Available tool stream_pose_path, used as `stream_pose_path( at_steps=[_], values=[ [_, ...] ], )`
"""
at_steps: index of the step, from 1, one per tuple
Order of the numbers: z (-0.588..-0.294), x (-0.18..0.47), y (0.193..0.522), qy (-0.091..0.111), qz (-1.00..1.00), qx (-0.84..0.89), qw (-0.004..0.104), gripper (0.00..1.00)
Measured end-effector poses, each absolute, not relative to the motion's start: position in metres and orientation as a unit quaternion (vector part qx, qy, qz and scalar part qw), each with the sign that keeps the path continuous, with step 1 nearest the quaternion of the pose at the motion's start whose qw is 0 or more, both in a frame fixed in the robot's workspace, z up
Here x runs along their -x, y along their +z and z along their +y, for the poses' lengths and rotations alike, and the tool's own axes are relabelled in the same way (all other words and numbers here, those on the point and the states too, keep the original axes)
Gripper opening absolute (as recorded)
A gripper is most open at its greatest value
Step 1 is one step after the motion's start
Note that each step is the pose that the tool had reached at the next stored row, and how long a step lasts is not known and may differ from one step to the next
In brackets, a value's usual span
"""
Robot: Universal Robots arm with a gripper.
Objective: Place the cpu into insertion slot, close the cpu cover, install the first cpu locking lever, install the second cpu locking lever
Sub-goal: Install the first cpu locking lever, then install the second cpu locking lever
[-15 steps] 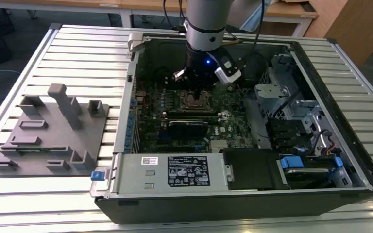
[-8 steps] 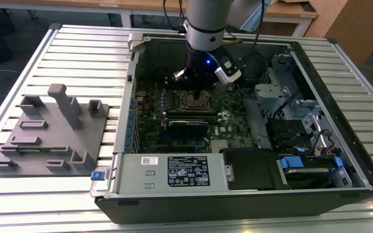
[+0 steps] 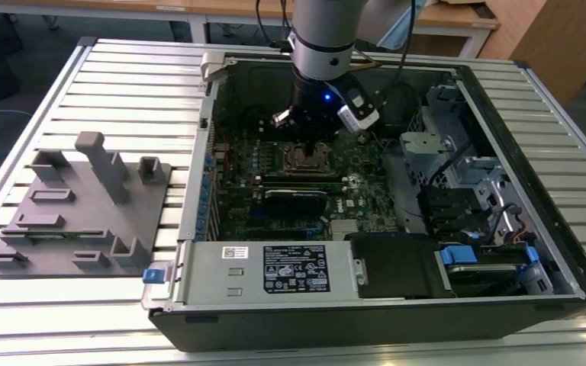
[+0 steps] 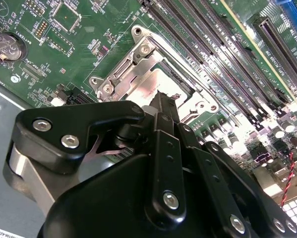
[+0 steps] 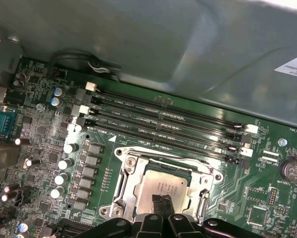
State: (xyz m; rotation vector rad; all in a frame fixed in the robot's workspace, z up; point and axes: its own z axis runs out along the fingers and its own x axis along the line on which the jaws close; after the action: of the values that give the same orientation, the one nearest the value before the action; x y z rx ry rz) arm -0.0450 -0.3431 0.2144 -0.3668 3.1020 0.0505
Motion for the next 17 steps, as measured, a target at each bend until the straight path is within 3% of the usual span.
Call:
stream_pose_path(
  at_steps=[17],
  values=[
    [-0.3431, 0.0450, 0.2144, 0.016, 0.989, 0.146, 0.008, 0.10]
  ],
)
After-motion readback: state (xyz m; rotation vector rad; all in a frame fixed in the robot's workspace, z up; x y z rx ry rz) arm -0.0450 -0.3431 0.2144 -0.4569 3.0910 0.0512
